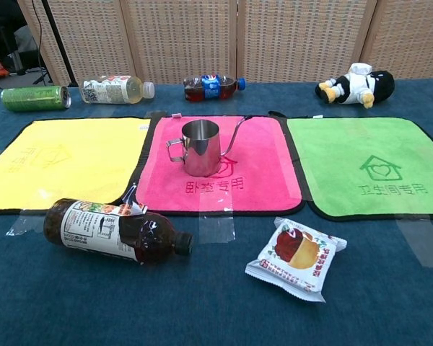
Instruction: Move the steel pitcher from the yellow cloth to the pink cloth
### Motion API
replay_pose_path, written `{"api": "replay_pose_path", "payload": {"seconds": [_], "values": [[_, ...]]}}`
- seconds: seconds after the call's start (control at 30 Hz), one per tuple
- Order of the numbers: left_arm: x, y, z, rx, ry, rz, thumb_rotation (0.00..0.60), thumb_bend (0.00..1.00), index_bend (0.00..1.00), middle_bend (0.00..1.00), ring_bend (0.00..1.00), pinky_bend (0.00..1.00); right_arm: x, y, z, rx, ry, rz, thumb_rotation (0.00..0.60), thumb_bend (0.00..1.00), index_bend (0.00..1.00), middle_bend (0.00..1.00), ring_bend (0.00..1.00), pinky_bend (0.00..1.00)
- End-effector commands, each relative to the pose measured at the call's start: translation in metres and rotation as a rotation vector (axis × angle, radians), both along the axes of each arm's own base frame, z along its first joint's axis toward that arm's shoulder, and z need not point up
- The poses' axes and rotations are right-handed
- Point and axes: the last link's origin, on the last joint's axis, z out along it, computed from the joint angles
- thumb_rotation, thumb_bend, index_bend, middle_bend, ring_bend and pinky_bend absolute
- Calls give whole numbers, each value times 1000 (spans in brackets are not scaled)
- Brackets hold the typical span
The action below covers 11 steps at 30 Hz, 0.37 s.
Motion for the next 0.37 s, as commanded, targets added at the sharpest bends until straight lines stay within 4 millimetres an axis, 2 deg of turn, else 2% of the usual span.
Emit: {"api": "replay_pose_path", "payload": {"seconds": [0.03,0.37], "values": [[-1,1,0,-5,-7,9,600,215,0,0,0,0,1,1,1,-1,-11,0,600,413,0,0,0,0],[-2,4,-1,-18,-19,16,600,216,0,0,0,0,0,-1,0,6,-9,-13,600,413,0,0,0,0]]}}
